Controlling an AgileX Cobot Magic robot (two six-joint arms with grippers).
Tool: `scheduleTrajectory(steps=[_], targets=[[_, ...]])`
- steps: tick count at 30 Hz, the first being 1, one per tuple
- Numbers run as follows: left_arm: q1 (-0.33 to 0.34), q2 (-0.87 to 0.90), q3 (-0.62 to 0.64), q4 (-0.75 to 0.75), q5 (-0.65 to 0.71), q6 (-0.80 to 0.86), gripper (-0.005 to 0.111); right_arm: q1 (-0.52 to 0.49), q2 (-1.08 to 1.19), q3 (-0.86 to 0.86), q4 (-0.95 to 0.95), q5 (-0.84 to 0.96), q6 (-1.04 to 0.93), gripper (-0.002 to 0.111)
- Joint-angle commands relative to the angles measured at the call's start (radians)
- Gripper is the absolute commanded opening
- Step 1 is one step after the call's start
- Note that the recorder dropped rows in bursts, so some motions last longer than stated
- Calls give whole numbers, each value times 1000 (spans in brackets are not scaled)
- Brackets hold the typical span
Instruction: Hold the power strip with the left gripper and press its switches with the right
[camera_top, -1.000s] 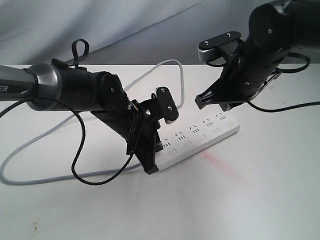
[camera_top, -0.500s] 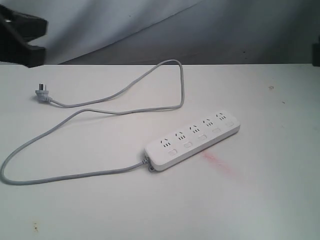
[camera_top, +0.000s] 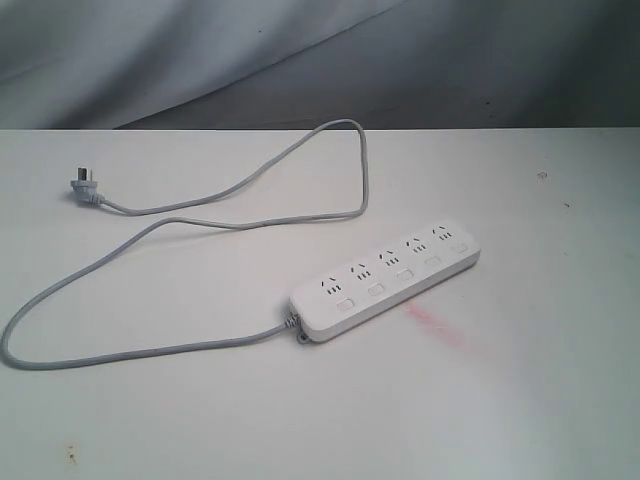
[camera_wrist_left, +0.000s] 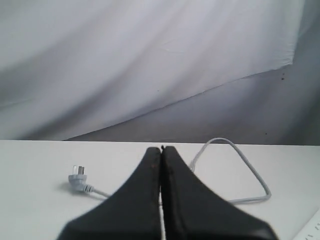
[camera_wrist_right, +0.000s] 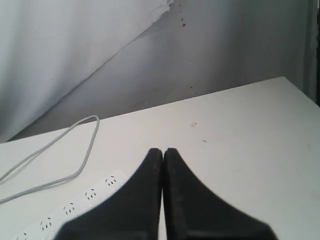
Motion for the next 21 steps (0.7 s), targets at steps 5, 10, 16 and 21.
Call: scheduleTrajectory(steps=[5, 10, 16, 21], targets=[[3, -40, 216, -11, -134, -73, 0, -1, -146, 299, -335, -255, 331, 0], [3, -40, 254, -3, -152, -42, 0, -1, -179, 355, -298, -241, 328, 0], [3, -40, 254, 28, -102, -58, 0, -1, -179, 355, -300, -241, 333, 0], [3, -40, 254, 28, -102, -54, 0, -1, -179, 355, -302, -252, 333, 0]])
